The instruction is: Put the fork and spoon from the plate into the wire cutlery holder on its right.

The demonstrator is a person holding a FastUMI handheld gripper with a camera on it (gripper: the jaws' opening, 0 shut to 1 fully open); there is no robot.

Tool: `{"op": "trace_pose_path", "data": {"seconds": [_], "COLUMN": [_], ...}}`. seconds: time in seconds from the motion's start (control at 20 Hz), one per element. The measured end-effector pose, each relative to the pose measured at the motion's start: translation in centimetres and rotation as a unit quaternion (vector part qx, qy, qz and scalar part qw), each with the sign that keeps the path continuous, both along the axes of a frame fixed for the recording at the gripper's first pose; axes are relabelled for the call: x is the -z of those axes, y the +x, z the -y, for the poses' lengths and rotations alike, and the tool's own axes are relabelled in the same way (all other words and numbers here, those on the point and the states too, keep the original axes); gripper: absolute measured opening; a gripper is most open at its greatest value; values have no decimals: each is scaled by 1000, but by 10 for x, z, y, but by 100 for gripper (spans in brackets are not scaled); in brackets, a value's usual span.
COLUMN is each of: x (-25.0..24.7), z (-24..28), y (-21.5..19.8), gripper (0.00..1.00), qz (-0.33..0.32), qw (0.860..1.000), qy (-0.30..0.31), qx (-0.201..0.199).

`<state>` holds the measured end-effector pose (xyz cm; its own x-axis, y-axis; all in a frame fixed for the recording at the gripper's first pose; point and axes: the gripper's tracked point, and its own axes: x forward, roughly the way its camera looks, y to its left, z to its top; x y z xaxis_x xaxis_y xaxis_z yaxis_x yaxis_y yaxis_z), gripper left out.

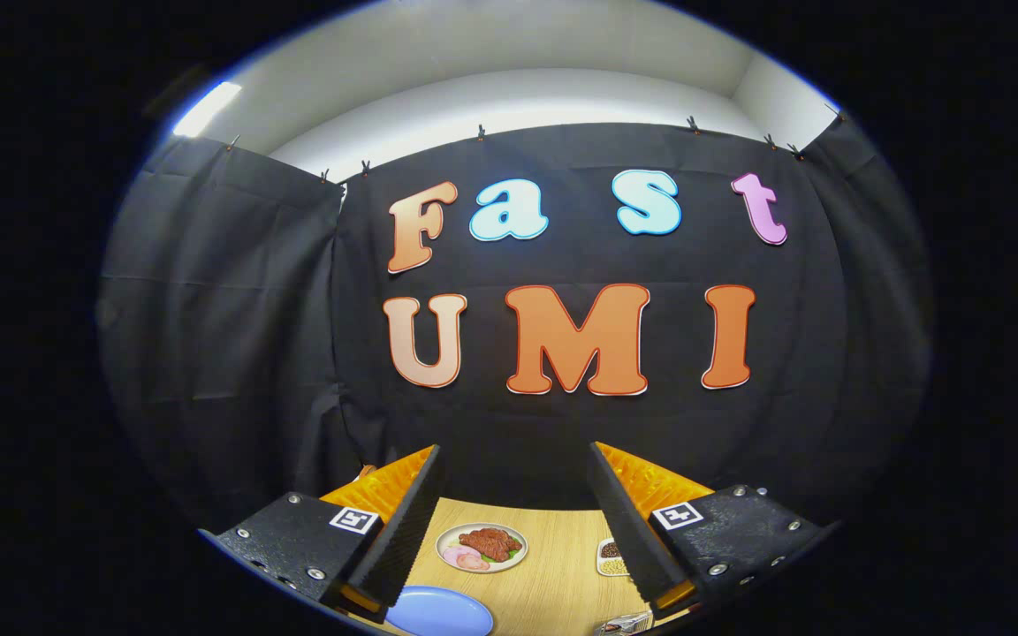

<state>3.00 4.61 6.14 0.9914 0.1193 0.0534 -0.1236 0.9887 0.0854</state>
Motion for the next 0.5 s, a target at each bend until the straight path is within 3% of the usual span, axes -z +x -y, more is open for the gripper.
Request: {"op": "trace_pose_path", "data": {"seconds": [0.5], "x": [0], "z": [-9], "y": [-2], "gripper": [97], "qz": [1], "qw": [1000], "qy": [-8], "qx": [2]}}
